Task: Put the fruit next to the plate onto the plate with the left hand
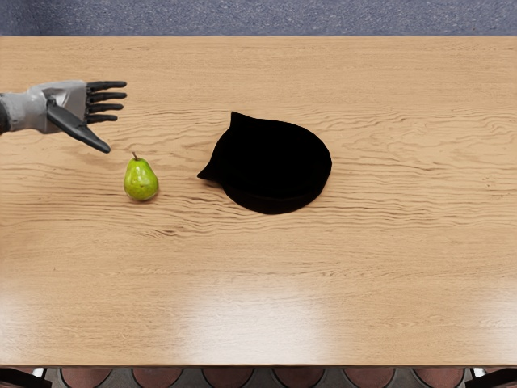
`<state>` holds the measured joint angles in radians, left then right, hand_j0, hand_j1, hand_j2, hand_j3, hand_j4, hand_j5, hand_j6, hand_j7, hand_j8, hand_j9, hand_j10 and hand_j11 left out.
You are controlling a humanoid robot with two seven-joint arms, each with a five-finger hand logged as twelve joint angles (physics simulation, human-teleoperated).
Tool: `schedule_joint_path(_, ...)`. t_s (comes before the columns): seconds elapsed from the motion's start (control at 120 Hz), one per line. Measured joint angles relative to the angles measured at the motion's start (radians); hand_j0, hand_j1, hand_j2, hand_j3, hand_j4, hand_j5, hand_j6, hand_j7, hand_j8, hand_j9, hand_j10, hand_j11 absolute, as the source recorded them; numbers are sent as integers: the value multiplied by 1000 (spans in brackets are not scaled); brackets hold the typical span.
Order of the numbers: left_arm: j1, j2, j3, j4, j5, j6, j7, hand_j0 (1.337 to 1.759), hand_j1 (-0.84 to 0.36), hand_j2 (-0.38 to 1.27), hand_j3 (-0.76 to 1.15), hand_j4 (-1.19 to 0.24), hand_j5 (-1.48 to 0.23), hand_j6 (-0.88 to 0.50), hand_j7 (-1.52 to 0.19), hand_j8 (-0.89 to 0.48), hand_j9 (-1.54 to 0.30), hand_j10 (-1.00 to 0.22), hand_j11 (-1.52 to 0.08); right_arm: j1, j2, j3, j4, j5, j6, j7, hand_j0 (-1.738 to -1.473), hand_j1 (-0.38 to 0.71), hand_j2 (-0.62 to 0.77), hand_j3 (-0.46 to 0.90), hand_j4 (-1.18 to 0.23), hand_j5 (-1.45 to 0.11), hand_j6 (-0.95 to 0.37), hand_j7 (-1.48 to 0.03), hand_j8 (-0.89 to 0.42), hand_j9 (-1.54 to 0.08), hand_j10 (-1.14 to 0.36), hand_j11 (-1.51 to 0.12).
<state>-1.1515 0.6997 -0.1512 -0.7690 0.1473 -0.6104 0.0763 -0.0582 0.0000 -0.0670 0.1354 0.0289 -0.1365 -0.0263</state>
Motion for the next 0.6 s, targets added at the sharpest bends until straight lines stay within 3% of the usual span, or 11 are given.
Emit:
schedule_joint_path(0.15, -41, 12, -1, -23, 43, 0, 0, 1655, 349, 1, 0, -1, 0, -1, 0, -1, 0, -1, 0, 0, 0, 1, 0, 0, 0, -2, -1655, -313, -6, 0, -30, -38, -30, -38, -30, -38, -30, -38)
schedule_joint_path(0.283, -115, 15, 0, -28, 251, -1, 5, 1656, 349, 1, 0, -2, 0, -2, 0, -1, 0, -1, 0, 0, 0, 2, 0, 0, 0, -4, -1656, -314, -6, 0, -30, -38, -30, -38, -30, -38, -30, -38)
schedule_joint_path(0.325, -120, 14, 0, -29, 301, -1, 35, 1657, 349, 0, 0, -2, 0, -2, 0, -2, 0, -1, 0, 0, 0, 2, 0, 0, 0, -4, -1657, -314, -6, 0, -30, -38, -30, -38, -30, -38, -30, -38)
schedule_joint_path(0.458, -132, 15, 0, -33, 375, -1, 194, 1657, 349, 1, 0, -2, 0, -3, 0, -2, 0, -2, 0, 0, 0, 3, 0, 0, 0, -5, -1657, -314, -6, 0, -30, -38, -30, -38, -30, -38, -30, -38)
schedule_joint_path(0.525, -126, 18, 6, -37, 386, -1, 233, 1658, 349, 0, 0, -2, 0, -3, 0, -3, 0, -2, 0, 0, 0, 3, 0, 0, 0, -4, -1658, -314, -6, 0, -30, -38, -30, -38, -30, -38, -30, -38)
schedule_joint_path(0.6, -151, 28, 57, -63, 370, -1, 253, 1658, 349, 0, 0, -3, 0, -3, 0, -3, 0, -2, 0, 0, 0, 3, 0, 0, 0, -5, -1658, -314, -6, 0, -30, -38, -30, -38, -30, -38, -30, -38)
